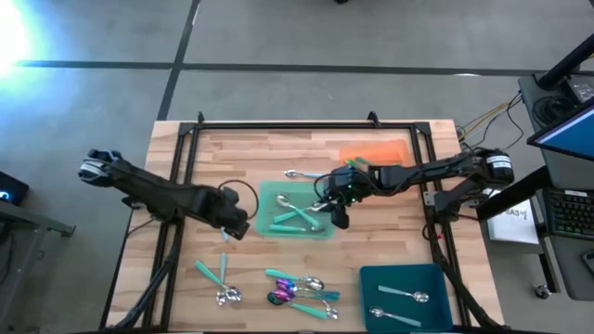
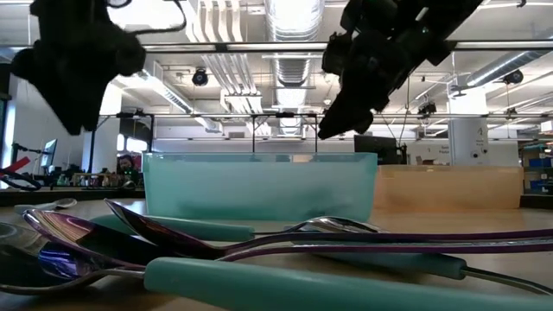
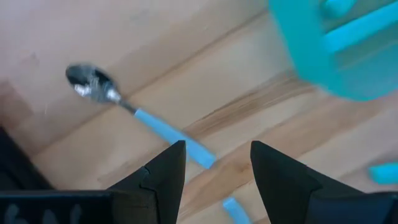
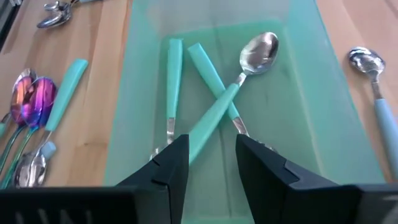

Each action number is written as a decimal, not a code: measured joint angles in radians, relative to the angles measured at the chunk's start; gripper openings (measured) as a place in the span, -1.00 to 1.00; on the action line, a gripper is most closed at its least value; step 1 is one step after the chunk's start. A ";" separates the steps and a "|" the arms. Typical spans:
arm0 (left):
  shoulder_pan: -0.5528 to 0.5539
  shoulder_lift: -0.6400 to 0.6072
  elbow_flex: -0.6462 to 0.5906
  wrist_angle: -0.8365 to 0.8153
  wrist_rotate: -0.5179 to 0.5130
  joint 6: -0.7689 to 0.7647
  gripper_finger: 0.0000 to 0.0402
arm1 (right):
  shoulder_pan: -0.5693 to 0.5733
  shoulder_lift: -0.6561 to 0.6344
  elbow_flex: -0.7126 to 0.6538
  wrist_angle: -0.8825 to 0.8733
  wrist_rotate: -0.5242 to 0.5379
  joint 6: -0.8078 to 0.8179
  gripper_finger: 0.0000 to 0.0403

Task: Sort silverware by color (type)
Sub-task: Put the blue spoon into the blue bin

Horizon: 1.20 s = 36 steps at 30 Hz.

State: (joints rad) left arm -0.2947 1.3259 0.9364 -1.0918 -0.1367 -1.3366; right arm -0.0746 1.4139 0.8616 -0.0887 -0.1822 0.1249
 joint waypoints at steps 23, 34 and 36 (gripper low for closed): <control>-0.017 0.159 -0.168 0.175 0.077 -0.178 -0.20 | 0.000 -0.163 0.000 -0.198 0.001 -0.039 -0.38; -0.018 0.135 -0.225 0.254 0.070 -0.228 -0.28 | 0.000 -0.163 0.000 -0.214 0.001 -0.045 -0.44; -0.019 0.125 -0.206 0.253 0.043 -0.207 -0.31 | 0.000 -0.162 0.000 -0.214 0.001 -0.045 -0.43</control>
State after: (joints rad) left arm -0.3134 1.4505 0.7306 -0.8387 -0.0941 -1.5436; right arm -0.0742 1.2518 0.8616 -0.3025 -0.1814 0.0799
